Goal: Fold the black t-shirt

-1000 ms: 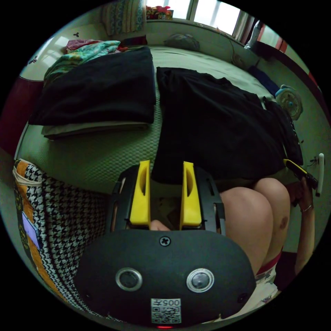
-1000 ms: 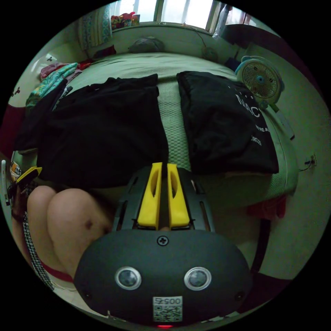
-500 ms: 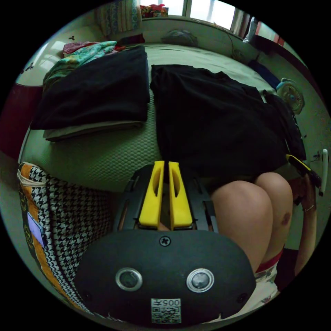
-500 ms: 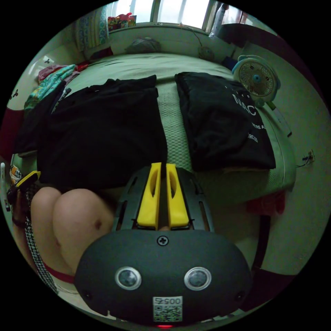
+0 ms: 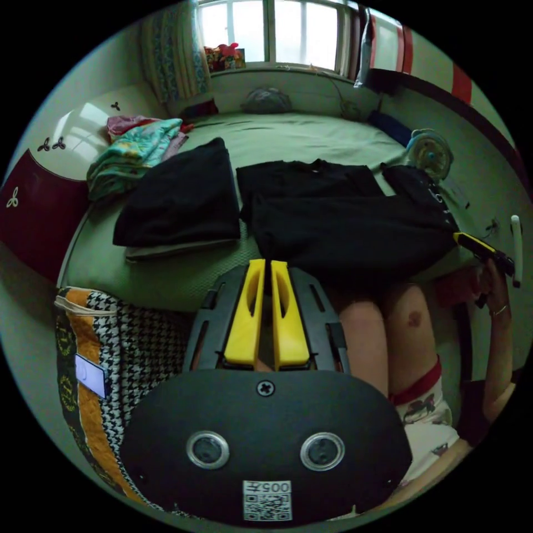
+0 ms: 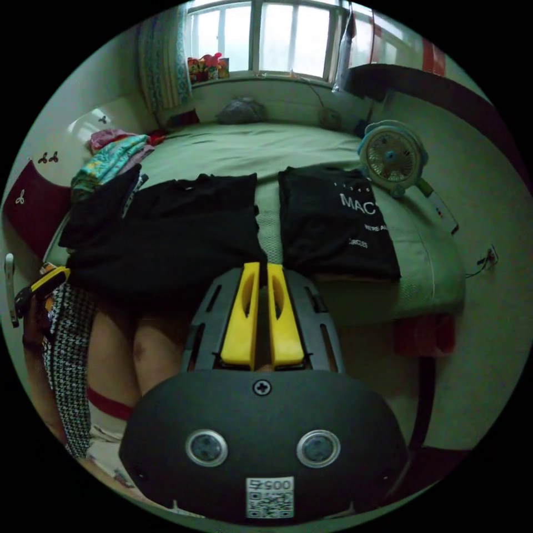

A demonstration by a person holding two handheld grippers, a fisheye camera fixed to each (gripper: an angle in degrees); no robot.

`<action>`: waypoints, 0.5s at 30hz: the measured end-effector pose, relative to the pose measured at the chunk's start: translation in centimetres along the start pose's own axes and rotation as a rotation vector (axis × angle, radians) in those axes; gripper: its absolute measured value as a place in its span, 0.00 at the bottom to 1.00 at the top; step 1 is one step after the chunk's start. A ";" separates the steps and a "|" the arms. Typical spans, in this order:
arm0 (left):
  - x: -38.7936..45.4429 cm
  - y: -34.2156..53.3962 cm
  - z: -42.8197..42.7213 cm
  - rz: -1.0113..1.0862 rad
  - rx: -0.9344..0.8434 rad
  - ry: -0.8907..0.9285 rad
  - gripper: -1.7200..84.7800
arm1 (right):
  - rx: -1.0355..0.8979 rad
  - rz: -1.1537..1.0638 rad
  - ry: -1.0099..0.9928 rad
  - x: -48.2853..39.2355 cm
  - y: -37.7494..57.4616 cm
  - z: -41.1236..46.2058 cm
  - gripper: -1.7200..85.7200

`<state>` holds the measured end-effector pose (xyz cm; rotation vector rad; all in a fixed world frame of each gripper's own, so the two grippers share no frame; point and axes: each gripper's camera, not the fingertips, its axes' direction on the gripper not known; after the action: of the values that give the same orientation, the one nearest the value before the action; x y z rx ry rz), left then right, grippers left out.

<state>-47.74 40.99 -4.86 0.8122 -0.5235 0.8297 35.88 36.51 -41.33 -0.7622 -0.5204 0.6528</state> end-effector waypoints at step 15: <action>-1.1 9.9 -15.0 -0.032 -0.034 0.129 0.04 | -0.014 -0.072 0.017 -1.9 9.3 -11.9 0.01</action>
<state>-54.89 56.52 -10.35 0.7286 -0.4089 0.8352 38.96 34.82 -56.19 -0.7580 -0.5344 0.5758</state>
